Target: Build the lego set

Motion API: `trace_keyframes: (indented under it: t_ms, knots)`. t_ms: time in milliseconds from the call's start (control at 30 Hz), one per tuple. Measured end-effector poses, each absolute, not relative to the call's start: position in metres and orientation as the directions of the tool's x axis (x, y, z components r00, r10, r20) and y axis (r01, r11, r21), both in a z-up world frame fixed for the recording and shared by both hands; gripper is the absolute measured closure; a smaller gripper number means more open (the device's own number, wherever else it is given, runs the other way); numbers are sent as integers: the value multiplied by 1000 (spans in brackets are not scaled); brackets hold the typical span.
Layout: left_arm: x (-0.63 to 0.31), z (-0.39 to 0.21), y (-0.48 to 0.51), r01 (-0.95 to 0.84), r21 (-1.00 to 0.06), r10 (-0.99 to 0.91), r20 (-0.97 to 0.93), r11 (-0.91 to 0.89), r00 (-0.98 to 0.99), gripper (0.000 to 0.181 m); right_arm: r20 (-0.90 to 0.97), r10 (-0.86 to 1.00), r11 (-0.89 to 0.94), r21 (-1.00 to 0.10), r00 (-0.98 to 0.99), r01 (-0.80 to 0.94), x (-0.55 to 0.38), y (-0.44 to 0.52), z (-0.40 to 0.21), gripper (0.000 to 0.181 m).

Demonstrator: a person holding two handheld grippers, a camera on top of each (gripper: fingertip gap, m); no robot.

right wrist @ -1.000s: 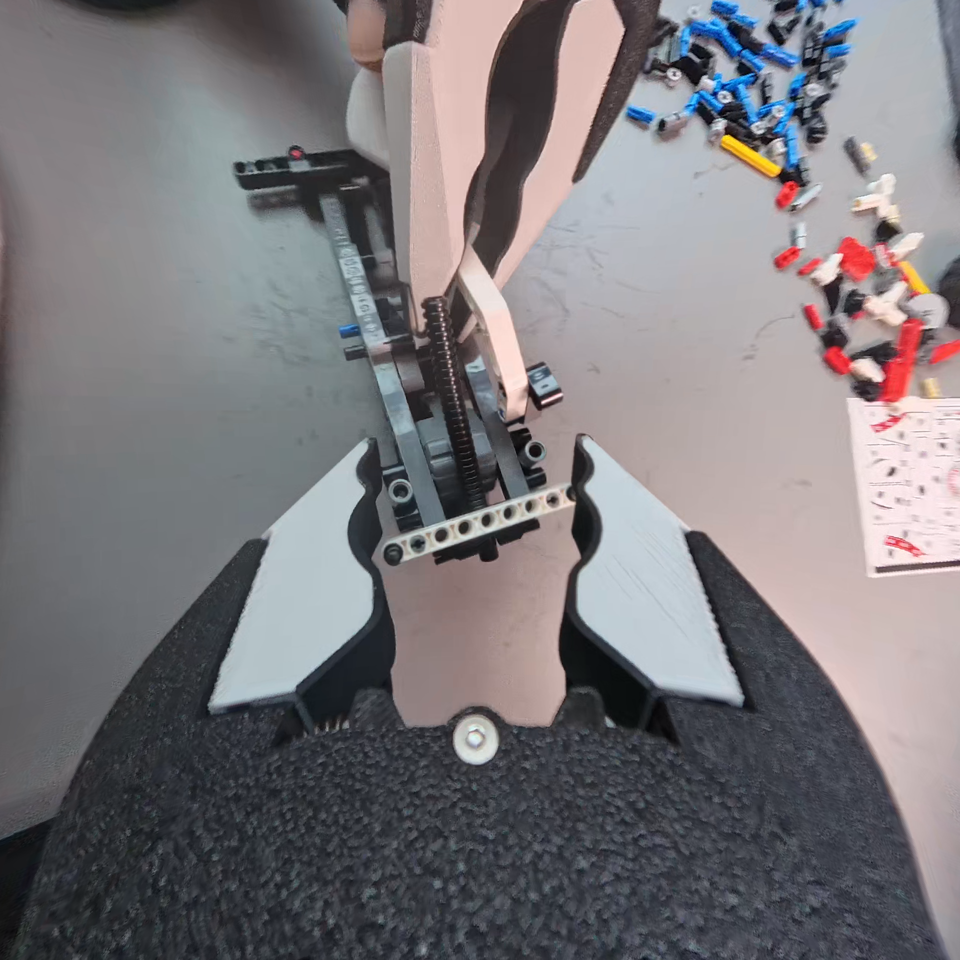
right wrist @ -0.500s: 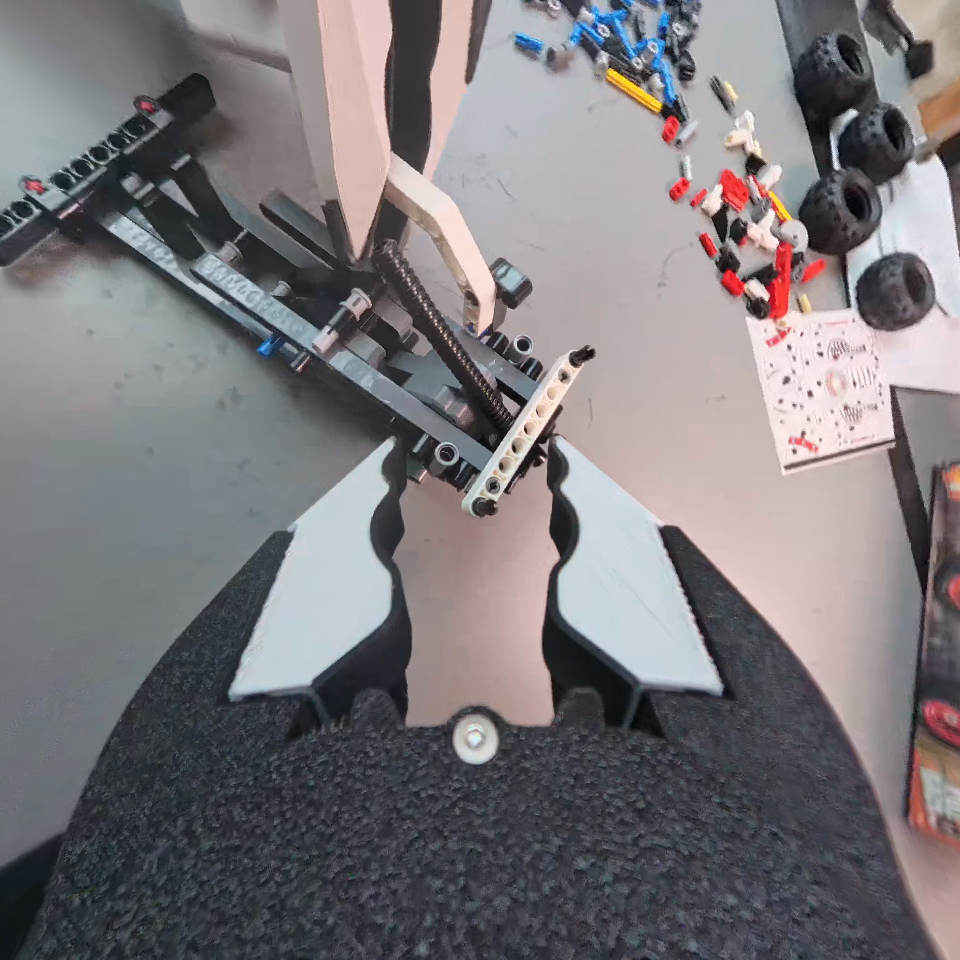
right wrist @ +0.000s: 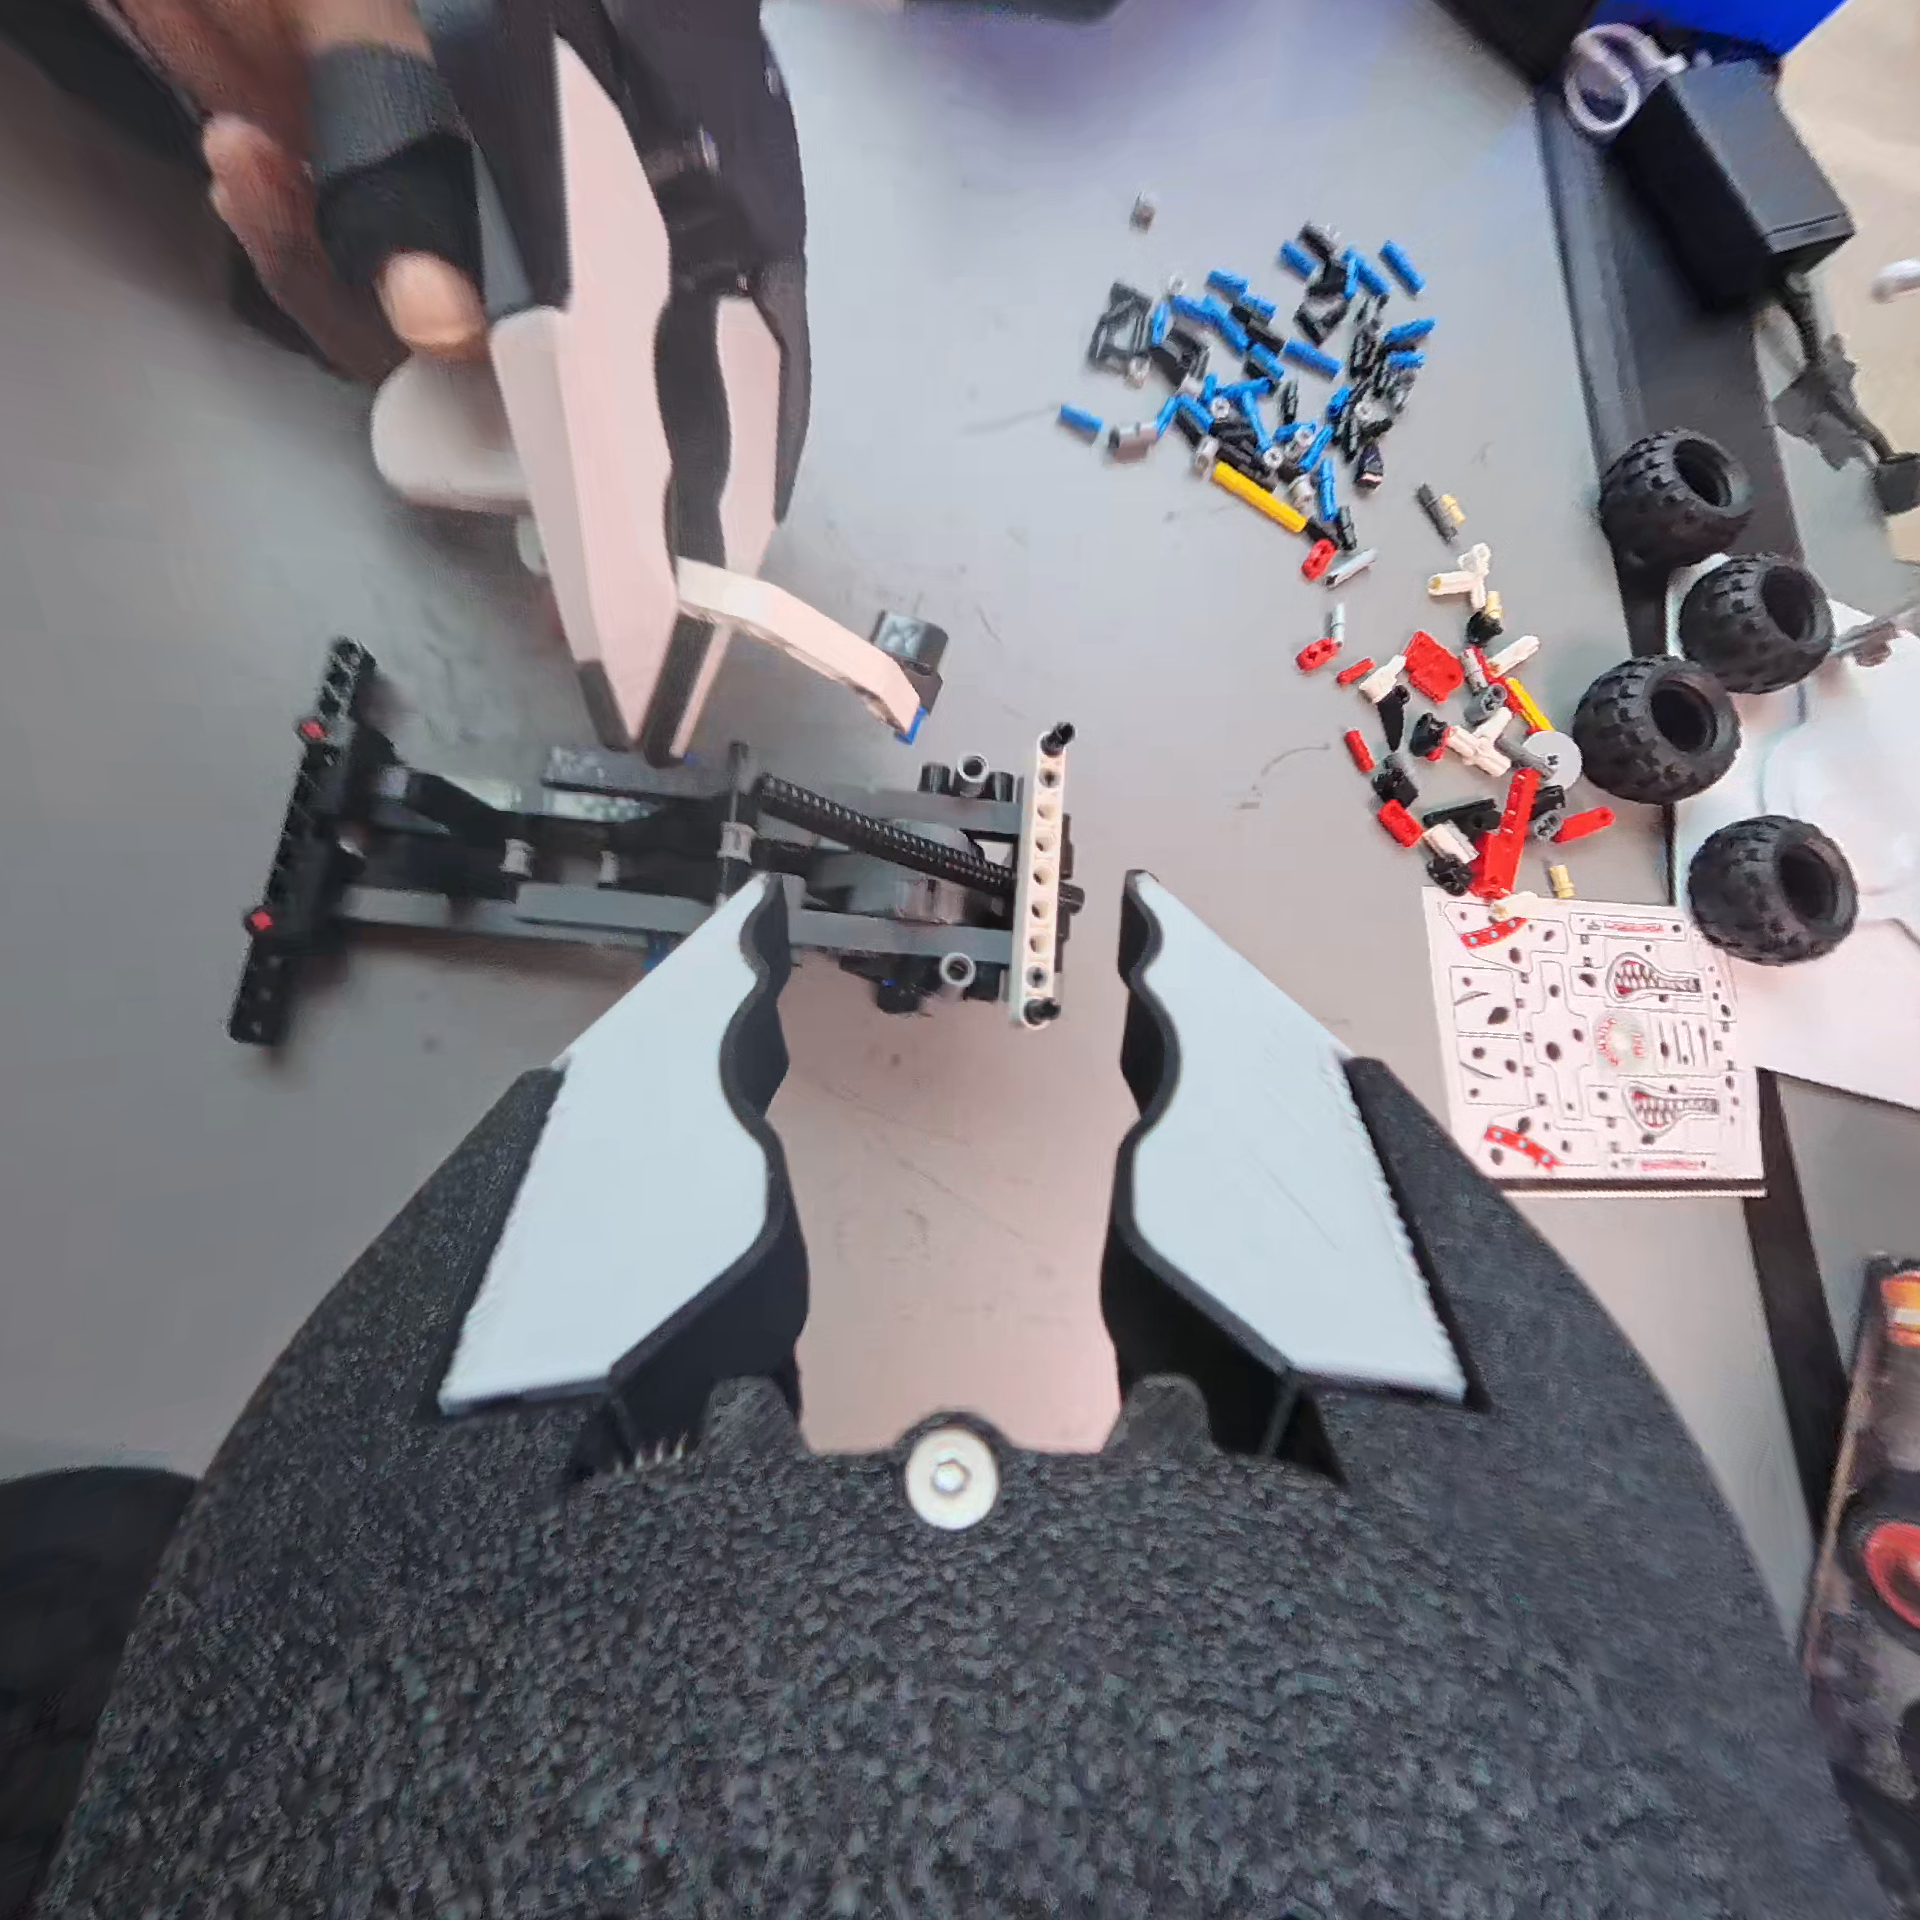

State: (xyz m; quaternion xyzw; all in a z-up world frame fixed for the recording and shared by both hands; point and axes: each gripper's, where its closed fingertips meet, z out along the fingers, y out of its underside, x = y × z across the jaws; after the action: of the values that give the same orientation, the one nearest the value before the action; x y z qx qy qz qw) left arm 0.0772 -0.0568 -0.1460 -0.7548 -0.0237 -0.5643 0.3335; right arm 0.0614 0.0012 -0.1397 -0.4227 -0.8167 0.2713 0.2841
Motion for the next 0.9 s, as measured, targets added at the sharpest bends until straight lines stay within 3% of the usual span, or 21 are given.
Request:
trace_keyframes:
  t_ms: [133,300,433,500,633,800,900]
  knots:
    - [58,-104,-50,606,-348,-363,926,-715,103,176,200,957,286,-766,-210,576,70,-9,-133,130]
    - [24,-107,-47,706,-314,-350,931,-634,100,177,-129,960,-245,-817,249,522,87,-34,-149,120]
    - [19,-122,-45,735,-327,-320,934,-594,158,177,-90,902,-313,-810,423,496,83,-50,-173,92]
    - [22,-125,-45,737,-338,-321,931,-585,172,177,-83,888,-332,-796,453,506,72,-50,-184,90]
    - [27,-124,-51,736,-359,-333,923,-574,191,177,9,949,-207,-740,316,640,65,-45,-197,111]
    - [46,-124,-58,714,-385,-353,913,-585,203,177,75,970,214,-713,-230,668,77,-38,-195,113]
    - [62,-130,-63,697,-389,-349,914,-603,207,177,-2,910,289,-715,-415,637,79,-34,-195,121]
